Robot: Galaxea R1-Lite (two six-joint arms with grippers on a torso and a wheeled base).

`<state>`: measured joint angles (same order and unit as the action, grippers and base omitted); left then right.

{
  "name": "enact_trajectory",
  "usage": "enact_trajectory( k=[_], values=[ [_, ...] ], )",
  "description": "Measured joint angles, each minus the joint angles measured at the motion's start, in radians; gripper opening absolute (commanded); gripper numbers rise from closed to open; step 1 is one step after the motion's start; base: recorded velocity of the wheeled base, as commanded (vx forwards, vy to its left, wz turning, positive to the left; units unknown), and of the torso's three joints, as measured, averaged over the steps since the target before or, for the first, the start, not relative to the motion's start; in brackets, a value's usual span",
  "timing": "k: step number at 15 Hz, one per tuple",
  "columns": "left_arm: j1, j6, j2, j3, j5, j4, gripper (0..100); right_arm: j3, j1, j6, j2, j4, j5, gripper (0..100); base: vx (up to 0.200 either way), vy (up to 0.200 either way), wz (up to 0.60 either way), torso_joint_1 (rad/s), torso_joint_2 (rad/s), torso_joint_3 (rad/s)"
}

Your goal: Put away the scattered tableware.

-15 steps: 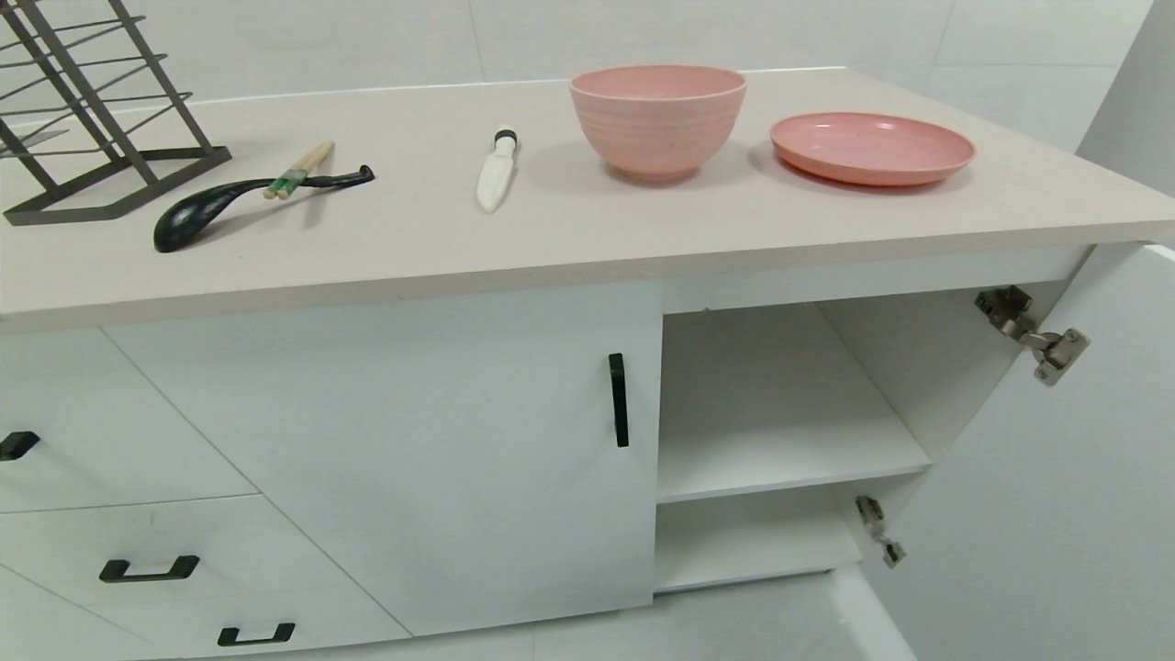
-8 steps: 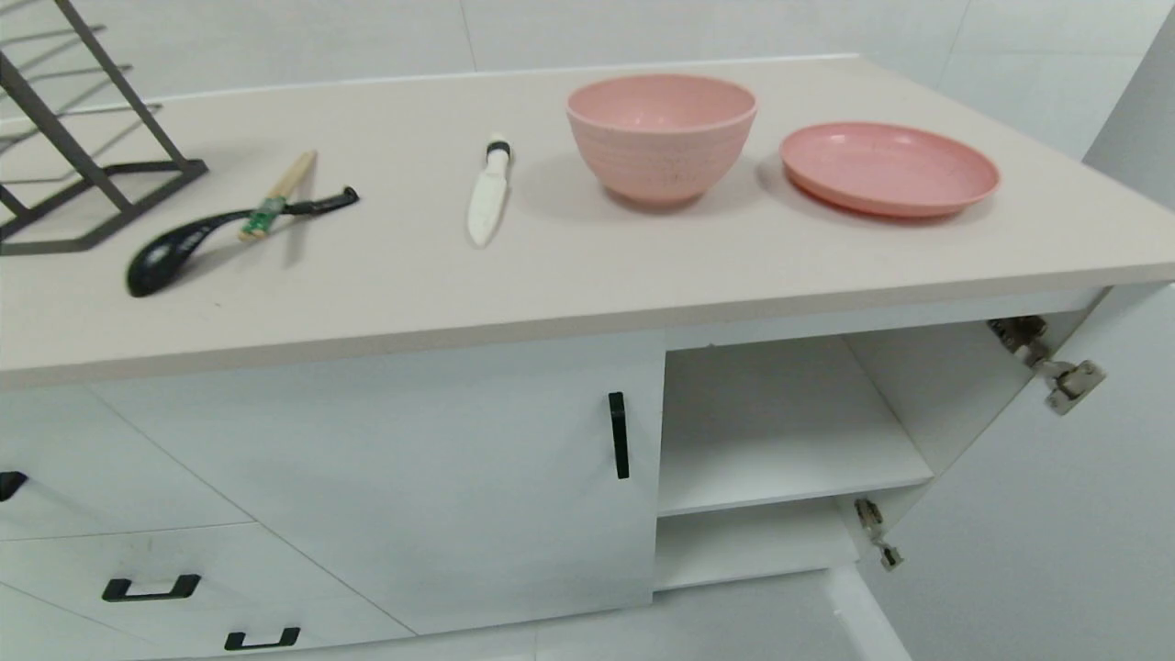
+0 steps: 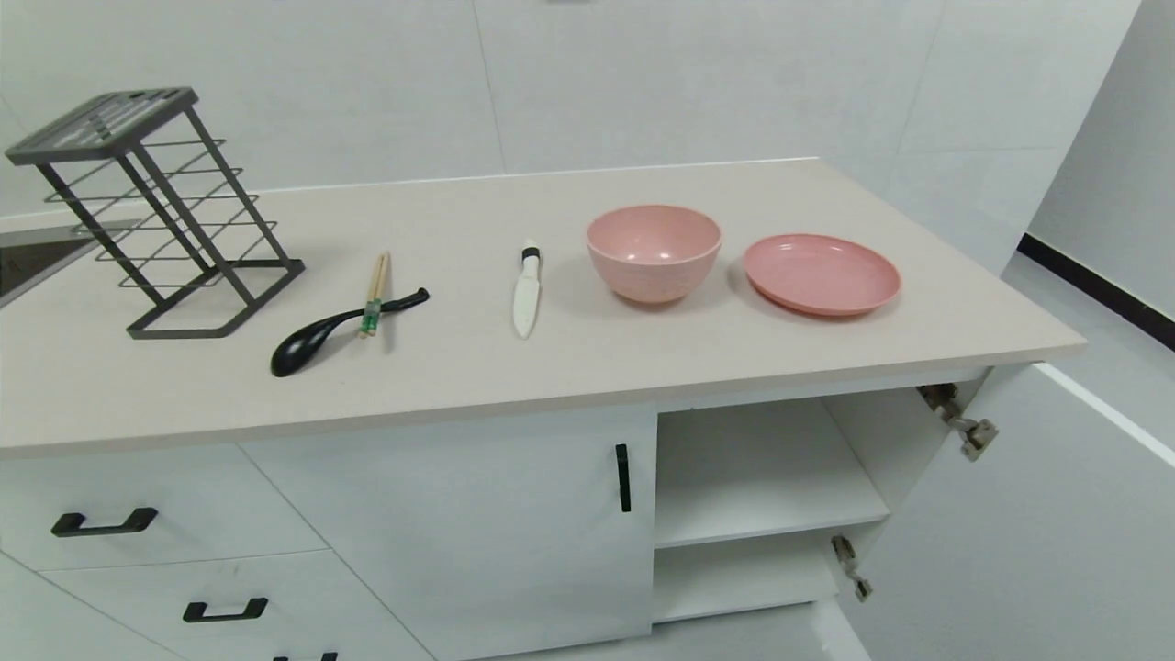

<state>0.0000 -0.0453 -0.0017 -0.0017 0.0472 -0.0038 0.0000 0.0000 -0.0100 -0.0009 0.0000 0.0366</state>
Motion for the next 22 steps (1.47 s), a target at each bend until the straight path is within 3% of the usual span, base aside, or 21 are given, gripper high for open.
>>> enact_trajectory(
  k=[16,19,22],
  values=[
    [0.0,0.0,0.0,0.0,0.0,0.001,100,0.0,0.0,-0.001,0.0,0.0,0.0,100,0.0,0.0,0.0,0.313,-0.53,-0.257],
    [0.0,0.0,0.0,0.0,0.0,0.0,100,0.0,0.0,-0.002,0.0,0.0,0.001,100,0.2,0.0,0.0,0.286,-0.57,-0.274],
    [0.0,0.0,0.0,0.0,0.0,0.0,100,0.0,0.0,-0.005,0.0,0.0,0.002,100,0.0,0.0,0.0,0.209,-0.43,-0.203]
  ],
)
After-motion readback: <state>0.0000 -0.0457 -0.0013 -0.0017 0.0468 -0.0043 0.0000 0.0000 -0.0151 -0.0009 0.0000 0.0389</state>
